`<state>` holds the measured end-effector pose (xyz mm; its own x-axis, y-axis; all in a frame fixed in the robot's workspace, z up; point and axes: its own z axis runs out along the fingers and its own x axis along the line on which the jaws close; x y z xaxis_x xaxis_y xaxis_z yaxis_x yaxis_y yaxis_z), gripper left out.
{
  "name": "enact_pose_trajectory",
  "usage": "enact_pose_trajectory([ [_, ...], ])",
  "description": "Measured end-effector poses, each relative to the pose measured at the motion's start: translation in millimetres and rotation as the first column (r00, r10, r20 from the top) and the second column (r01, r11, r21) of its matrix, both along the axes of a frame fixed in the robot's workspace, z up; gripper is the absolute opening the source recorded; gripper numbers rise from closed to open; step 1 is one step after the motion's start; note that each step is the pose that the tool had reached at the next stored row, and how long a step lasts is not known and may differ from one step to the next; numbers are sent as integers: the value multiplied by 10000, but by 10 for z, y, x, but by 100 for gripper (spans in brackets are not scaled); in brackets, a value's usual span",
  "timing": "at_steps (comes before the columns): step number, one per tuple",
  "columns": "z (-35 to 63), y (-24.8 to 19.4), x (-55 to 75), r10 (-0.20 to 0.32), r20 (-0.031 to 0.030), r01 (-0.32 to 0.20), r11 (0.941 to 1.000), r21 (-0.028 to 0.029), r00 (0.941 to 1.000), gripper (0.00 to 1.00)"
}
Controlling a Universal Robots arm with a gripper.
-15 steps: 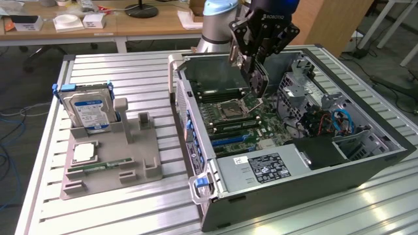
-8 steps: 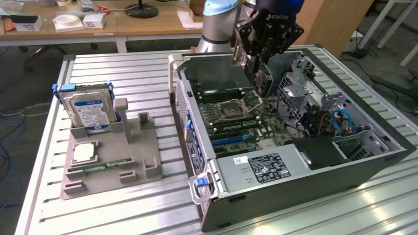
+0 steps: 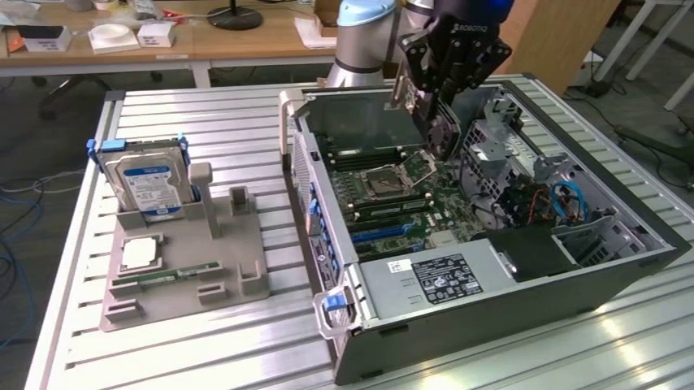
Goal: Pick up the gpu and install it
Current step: 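Pick up the gpu and move the gpu toward the slot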
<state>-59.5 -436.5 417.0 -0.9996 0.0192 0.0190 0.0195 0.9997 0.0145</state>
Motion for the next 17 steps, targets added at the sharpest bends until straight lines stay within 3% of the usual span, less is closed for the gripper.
enact_pose_trajectory([
  [17,0,0,214,1,0,-1,10000,-1,10000,26],
])
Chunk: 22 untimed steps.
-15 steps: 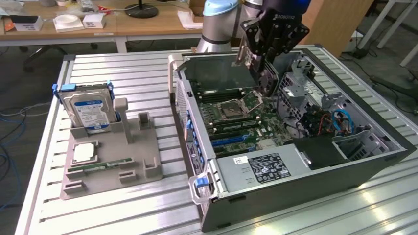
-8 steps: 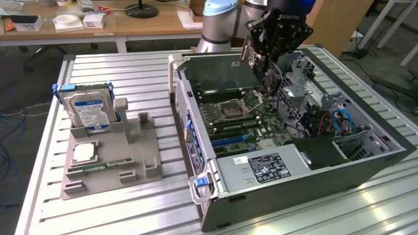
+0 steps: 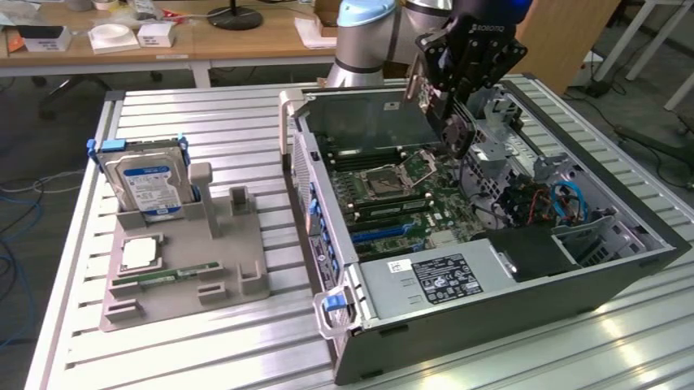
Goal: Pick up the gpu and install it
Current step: 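Pick up the gpu and move the gpu toward the slot, then insert the gpu into the slot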
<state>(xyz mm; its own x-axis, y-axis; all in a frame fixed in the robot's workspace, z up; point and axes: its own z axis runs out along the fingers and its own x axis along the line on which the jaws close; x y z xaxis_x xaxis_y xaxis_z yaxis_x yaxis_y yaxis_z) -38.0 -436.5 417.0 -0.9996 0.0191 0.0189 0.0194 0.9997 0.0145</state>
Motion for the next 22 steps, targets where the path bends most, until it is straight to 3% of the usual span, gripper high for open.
enact_pose_trajectory([
  [8,0,0,98,0,0,0,10000,0,10000,26],
  [22,0,0,99,5,0,-5,10000,0,10000,26],
])
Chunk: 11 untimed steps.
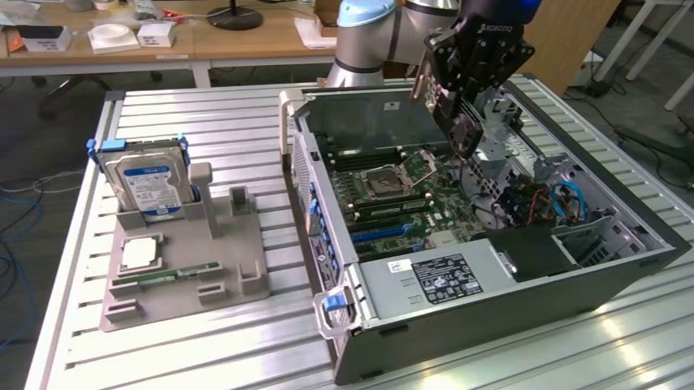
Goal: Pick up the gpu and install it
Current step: 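Insert the gpu into the slot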
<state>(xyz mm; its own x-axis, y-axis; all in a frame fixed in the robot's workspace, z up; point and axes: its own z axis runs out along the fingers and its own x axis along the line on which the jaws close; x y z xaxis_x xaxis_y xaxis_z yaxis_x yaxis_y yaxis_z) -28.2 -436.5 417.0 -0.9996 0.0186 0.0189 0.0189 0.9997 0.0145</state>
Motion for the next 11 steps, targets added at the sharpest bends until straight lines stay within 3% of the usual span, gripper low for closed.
enact_pose_trajectory([
  [11,0,0,0,622,0,-622,9981,0,9981,26],
])
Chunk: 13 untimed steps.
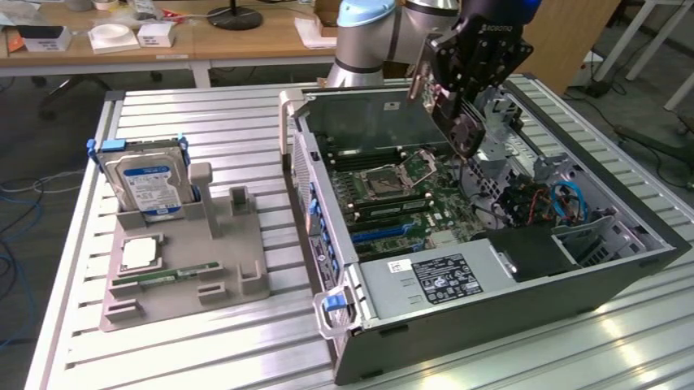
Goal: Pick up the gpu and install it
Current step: 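Insert the gpu into the slot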
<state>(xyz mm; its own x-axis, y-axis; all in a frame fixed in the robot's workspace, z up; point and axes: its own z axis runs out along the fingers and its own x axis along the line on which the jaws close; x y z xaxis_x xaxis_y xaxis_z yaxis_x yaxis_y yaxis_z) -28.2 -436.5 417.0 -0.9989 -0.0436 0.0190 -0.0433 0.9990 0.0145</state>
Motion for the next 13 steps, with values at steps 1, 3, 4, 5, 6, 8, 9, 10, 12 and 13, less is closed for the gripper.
enact_pose_trajectory([
  [1,0,0,0,58,0,-58,10000,0,10000,26],
  [3,0,0,0,179,0,-179,9998,0,9998,26],
  [4,0,0,0,238,0,-238,9997,-1,9997,26],
  [5,0,0,0,300,0,-300,9996,-1,9996,26],
  [6,0,-1,0,362,0,-362,9993,0,9993,26],
  [8,0,-1,0,491,0,-491,9988,-1,9988,26],
  [9,0,-1,0,554,0,-554,9985,-1,9985,26],
  [10,0,-1,0,616,0,-616,9981,-1,9981,26],
  [12,0,-2,0,741,0,-741,9972,-1,9972,26],
  [13,0,-2,-1,799,0,-799,9968,0,9968,26],
])
